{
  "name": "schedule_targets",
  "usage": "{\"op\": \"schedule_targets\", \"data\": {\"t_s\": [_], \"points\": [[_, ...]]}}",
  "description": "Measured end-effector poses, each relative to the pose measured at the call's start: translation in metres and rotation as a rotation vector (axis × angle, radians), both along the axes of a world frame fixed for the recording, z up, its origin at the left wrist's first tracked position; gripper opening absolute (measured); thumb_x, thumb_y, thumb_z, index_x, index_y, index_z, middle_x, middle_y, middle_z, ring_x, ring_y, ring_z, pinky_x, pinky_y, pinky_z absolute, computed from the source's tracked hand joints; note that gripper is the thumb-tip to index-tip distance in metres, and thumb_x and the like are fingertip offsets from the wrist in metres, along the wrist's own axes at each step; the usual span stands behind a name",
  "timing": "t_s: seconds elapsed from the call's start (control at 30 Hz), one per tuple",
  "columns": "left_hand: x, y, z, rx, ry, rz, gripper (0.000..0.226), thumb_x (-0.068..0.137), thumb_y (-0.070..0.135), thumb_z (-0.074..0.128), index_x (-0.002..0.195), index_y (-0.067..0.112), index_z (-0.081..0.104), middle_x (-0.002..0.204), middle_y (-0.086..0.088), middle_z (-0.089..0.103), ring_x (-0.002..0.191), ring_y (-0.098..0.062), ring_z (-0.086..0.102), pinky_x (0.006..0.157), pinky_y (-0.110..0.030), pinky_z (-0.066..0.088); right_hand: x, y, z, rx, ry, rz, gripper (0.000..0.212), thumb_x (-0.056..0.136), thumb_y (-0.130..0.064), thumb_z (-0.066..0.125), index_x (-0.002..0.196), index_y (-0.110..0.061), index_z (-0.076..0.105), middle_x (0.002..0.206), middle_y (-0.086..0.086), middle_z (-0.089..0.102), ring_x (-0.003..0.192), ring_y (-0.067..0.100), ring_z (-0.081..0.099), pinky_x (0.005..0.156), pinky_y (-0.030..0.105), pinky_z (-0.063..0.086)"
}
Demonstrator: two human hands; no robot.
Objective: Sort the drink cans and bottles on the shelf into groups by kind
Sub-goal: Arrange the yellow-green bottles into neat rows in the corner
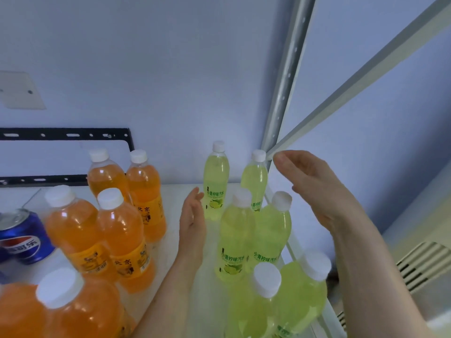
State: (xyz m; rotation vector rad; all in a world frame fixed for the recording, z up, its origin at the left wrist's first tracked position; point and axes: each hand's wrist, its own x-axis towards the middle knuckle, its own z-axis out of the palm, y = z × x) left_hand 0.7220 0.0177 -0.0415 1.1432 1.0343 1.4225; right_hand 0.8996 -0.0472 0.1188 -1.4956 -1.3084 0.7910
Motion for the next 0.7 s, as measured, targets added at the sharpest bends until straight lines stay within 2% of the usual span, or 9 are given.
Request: {"op": "schedule_targets", "data": {"t_s": [0.1,0.2,0.27,0.33,0.4,0.5,0.6,0.63,0.7], "points": [[0.007,0.037,0.014,-0.013,0.009,0.130,0.049,0.099,0.047,0.036,0.146,0.033,0.035,0.148,0.012,0.038,0.135,-0.004,0.035,0.104,-0.022,0.029,0.005,0.024,0.029,-0.102,-0.151,0.054,0.069,0.072,-0.070,0.060,0.121,-0.021,0.061,0.123,-0.007,0.061,0.118,0.009,0.052,0.100,0.035,0.043],[0.013,0.069,0.018,-0.019,0.000,0.138,0.052,0.099,0.046,0.040,0.148,0.033,0.030,0.154,0.011,0.031,0.138,-0.005,0.030,0.105,-0.023,0.026,0.009,0.066,0.034,-0.270,-0.281,0.020,0.093,0.067,-0.075,0.064,0.140,-0.023,0.044,0.143,-0.008,0.047,0.131,0.019,0.043,0.110,0.049,0.036],[0.016,0.083,0.016,-0.050,0.007,0.125,0.054,0.097,0.049,0.042,0.148,0.034,0.030,0.153,0.009,0.034,0.134,-0.004,0.034,0.105,-0.025,0.029,0.009,0.089,0.020,-0.356,-0.316,0.024,0.105,0.065,-0.071,0.070,0.148,-0.020,0.031,0.150,-0.002,0.039,0.134,0.023,0.041,0.110,0.047,0.035],[0.017,0.093,0.013,-0.064,0.000,0.103,0.054,0.096,0.049,0.044,0.147,0.034,0.032,0.147,0.007,0.041,0.131,-0.007,0.040,0.106,-0.028,0.033,0.013,0.105,-0.001,-0.424,-0.387,0.087,0.108,0.064,-0.067,0.075,0.149,-0.017,0.029,0.150,0.000,0.039,0.130,0.021,0.043,0.105,0.040,0.037],[0.017,0.099,0.014,-0.057,-0.014,0.071,0.054,0.097,0.046,0.044,0.148,0.032,0.032,0.139,0.007,0.047,0.124,-0.007,0.045,0.101,-0.027,0.037,0.021,0.114,-0.020,-0.477,-0.383,0.186,0.103,0.064,-0.066,0.077,0.146,-0.022,0.034,0.144,-0.006,0.044,0.126,0.017,0.045,0.097,0.035,0.040],[0.020,0.108,0.015,-0.034,0.016,0.030,0.048,0.099,0.045,0.037,0.145,0.032,0.037,0.130,0.016,0.045,0.118,-0.003,0.044,0.094,-0.023,0.035,0.032,0.124,-0.036,-0.487,-0.309,0.301,0.076,0.067,-0.056,0.080,0.133,-0.034,0.049,0.127,-0.016,0.057,0.122,0.013,0.052,0.095,0.034,0.044],[0.025,0.115,0.008,-0.047,0.106,-0.051,0.031,0.100,0.046,0.030,0.115,0.040,0.056,0.116,0.014,0.059,0.109,-0.006,0.055,0.083,-0.016,0.043,0.034,0.137,-0.048,-0.431,-0.205,0.312,0.061,0.063,-0.057,0.082,0.117,-0.039,0.059,0.118,-0.012,0.065,0.113,0.013,0.060,0.098,0.042,0.049],[0.026,0.116,0.007,-0.055,0.123,-0.082,0.029,0.100,0.045,0.030,0.104,0.038,0.058,0.106,0.011,0.062,0.099,-0.006,0.058,0.075,-0.011,0.045,0.033,0.140,-0.051,-0.399,-0.178,0.304,0.054,0.066,-0.055,0.082,0.113,-0.035,0.063,0.112,-0.009,0.069,0.107,0.014,0.065,0.095,0.042,0.052],[0.028,0.114,0.006,-0.036,0.155,-0.120,0.032,0.094,0.051,0.032,0.097,0.031,0.058,0.095,0.006,0.061,0.084,-0.003,0.058,0.065,-0.006,0.044,0.031,0.146,-0.056,-0.353,-0.172,0.299,0.045,0.071,-0.052,0.079,0.104,-0.023,0.068,0.100,-0.002,0.074,0.095,0.015,0.071,0.089,0.040,0.057]]}}
